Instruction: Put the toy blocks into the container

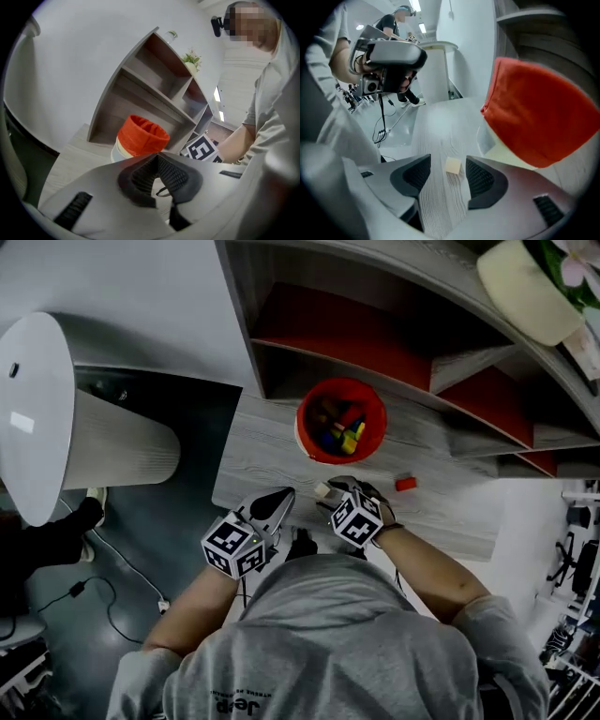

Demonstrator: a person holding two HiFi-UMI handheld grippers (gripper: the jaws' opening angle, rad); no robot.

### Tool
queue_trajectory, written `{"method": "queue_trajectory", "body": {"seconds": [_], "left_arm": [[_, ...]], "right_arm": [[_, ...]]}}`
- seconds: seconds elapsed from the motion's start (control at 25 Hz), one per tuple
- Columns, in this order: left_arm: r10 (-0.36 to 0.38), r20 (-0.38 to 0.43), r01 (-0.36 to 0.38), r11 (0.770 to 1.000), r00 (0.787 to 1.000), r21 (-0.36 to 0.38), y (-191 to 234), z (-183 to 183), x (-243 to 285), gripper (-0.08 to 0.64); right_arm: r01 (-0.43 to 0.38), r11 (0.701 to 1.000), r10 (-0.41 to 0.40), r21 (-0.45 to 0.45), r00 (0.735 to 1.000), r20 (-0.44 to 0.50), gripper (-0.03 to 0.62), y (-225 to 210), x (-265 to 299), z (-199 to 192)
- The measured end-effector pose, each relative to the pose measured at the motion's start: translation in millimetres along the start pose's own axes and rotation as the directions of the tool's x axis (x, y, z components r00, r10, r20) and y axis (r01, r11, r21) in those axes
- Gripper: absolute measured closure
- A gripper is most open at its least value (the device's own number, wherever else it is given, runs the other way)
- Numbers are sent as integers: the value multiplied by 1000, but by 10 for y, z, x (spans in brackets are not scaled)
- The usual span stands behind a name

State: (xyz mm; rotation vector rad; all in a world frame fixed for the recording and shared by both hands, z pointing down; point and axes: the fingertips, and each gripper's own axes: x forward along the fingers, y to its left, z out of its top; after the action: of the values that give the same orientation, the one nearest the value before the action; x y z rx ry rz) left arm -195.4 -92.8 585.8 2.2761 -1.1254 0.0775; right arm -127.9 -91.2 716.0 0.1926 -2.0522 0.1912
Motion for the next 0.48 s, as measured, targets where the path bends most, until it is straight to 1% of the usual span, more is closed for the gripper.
{"method": "queue_trajectory", "body": {"seconds": [0.16, 0.32, 0.36, 0.44, 0.48], "left_arm": [[17, -56, -18, 1000, 998, -25, 84, -351, -19, 551], [24, -81, -27, 999, 996, -40, 182, -557, -24, 551], [24, -84, -28, 999, 996, -44, 196, -593, -22, 551], [23, -88, -28, 998, 996, -54, 202, -651, -23, 551], [22, -90, -27, 998, 996, -58, 200, -673, -24, 551]], "right_arm": [[3, 1000, -3, 2, 999, -41, 338, 107, 334, -151], [41, 999, -41, 10, 997, -62, 348, 58, 535, -214], [48, 999, -47, 12, 997, -65, 360, 38, 568, -228], [57, 998, -56, 13, 996, -68, 430, 14, 610, -248], [60, 998, -59, 12, 996, -68, 448, 7, 621, -256]]}}
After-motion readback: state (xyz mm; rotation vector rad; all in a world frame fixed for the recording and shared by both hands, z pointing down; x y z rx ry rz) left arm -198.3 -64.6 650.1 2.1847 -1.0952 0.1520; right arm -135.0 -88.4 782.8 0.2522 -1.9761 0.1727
